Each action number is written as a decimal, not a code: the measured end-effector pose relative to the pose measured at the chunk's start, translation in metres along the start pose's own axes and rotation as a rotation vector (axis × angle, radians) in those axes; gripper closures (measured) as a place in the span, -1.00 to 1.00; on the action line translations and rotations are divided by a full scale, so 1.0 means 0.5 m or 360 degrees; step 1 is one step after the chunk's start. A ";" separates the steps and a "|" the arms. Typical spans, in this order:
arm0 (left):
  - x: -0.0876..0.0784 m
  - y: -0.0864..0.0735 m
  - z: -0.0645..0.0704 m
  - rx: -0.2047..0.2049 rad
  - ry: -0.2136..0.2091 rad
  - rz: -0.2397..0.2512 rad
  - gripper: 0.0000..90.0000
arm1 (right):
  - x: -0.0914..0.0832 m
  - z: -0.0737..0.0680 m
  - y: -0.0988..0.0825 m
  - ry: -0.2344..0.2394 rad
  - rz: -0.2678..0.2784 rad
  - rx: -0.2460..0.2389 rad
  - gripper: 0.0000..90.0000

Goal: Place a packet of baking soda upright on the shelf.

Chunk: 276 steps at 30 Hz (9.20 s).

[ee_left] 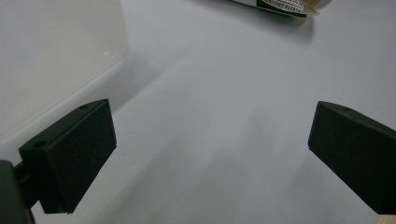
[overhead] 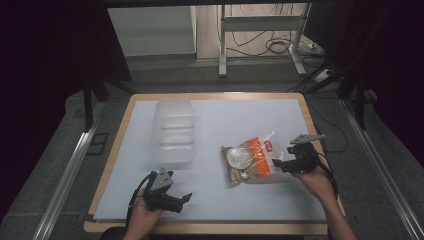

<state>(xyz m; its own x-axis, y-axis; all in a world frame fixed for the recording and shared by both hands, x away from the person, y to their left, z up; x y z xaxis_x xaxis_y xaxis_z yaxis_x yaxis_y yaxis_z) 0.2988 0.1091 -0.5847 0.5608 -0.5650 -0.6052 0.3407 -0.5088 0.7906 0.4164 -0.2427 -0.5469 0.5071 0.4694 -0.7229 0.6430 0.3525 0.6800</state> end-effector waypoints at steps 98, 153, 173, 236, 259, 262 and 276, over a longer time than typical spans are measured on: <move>-0.004 0.010 0.007 0.0012 0.0016 0.0051 -0.99 | -0.036 -0.272 0.383 0.0399 0.0314 -0.0459 0.99; -0.003 0.015 0.015 0.0015 -0.0008 0.0080 -0.99 | 0.173 -0.548 0.499 0.0626 0.0265 -0.0615 0.99; -0.004 0.014 0.016 0.0027 -0.0013 0.0070 -0.99 | 0.243 -0.540 0.446 0.0634 0.0170 -0.0569 0.98; 0.002 0.009 0.019 0.0002 -0.0039 0.0029 -0.99 | 0.164 -0.413 0.336 0.0412 0.0243 -0.0511 -0.74; 0.003 0.008 0.017 0.0001 -0.0029 0.0025 -0.99 | 0.119 -0.344 0.240 0.0346 0.0214 -0.0474 -0.84; 0.003 0.008 0.014 -0.0014 -0.0023 0.0033 -0.99 | 0.109 -0.330 0.224 0.0343 0.0219 -0.0457 -0.86; 0.000 0.009 0.015 -0.0007 -0.0023 0.0038 -0.99 | 0.048 -0.260 0.167 0.0273 0.0216 -0.0387 -0.90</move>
<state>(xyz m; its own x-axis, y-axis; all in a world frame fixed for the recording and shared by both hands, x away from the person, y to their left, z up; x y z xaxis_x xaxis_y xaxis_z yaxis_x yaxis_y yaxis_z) 0.2945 0.1019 -0.5817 0.5581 -0.5861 -0.5874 0.3306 -0.4922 0.8053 0.4077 -0.0964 -0.4913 0.4616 0.6475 -0.6063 0.4096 0.4507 0.7931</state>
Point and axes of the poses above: each handheld gripper's, and its own axes: x roughly forward along the jaws, y roughly out of its top, z roughly to its right, the point moved 9 cm from there along x, roughly forward along the jaws, and after that the axes turned 8 degrees about x, right-handed, at the moved point
